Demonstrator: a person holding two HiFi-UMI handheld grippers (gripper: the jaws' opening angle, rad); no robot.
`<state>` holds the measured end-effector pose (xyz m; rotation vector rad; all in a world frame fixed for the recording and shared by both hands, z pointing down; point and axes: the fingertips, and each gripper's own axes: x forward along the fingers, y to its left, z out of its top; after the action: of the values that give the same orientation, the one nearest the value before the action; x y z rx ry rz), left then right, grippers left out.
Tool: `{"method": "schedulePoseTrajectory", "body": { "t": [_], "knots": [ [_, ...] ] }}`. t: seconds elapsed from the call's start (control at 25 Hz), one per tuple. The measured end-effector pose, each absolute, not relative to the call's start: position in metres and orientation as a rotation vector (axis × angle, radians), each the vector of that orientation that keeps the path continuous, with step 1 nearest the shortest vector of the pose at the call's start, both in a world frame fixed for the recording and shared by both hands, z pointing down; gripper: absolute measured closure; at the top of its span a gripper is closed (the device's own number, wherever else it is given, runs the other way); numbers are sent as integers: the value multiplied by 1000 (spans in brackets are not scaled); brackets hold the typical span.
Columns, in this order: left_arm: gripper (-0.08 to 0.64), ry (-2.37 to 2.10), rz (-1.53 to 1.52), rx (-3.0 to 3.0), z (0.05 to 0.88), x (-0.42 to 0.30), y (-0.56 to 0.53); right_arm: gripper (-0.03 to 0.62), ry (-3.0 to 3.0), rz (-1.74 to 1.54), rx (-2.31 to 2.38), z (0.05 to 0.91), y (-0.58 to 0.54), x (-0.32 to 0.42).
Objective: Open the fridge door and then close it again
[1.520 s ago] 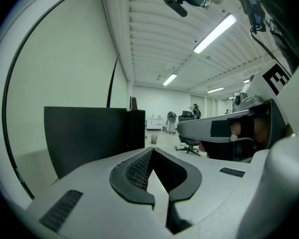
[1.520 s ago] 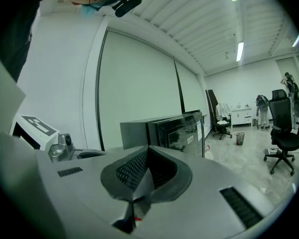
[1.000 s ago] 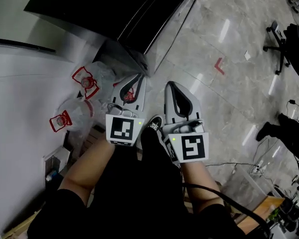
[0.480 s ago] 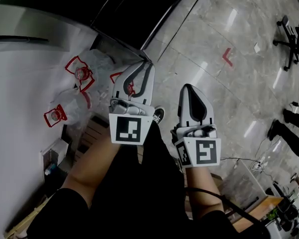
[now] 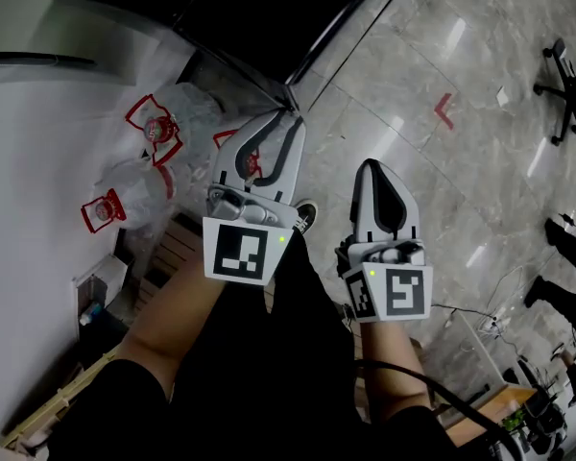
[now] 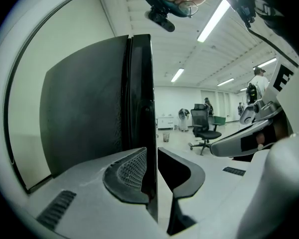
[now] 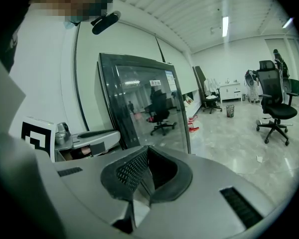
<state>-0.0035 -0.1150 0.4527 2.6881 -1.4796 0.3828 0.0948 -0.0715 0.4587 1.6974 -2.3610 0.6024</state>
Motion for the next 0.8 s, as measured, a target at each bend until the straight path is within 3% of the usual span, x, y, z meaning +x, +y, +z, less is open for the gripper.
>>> {"method": "schedulePoseTrajectory", "body": {
  "t": [0.32,0.8],
  "knots": [
    [498,-1587,446,2671,452,9,-126,577,-2363,631,1700,464,-69,99],
    [526,-1641,294,2542,452,7,-125,577,-2297,682,1787,474,-58,124]
  ]
}}
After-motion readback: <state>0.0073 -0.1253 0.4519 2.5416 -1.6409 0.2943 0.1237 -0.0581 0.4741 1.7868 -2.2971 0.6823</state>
